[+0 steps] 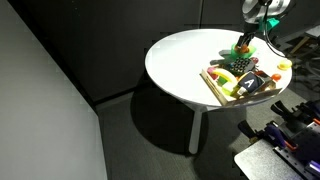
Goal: Put the toy orange in the bowl
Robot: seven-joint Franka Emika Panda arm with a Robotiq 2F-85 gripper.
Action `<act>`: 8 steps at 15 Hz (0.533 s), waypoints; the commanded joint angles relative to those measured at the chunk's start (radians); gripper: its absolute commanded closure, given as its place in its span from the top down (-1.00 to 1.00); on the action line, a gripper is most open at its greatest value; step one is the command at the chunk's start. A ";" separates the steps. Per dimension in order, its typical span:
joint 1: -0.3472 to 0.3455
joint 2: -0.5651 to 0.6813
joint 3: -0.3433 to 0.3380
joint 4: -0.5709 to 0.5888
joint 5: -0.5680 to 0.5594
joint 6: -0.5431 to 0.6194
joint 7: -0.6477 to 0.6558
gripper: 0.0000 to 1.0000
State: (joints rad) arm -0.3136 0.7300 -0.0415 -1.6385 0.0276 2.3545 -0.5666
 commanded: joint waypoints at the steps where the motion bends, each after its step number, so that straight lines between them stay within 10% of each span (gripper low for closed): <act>1: -0.014 -0.015 0.012 0.001 -0.008 -0.009 0.006 1.00; 8: -0.025 -0.087 0.019 -0.070 0.006 0.016 -0.004 1.00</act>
State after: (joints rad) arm -0.3190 0.7060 -0.0403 -1.6483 0.0277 2.3558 -0.5667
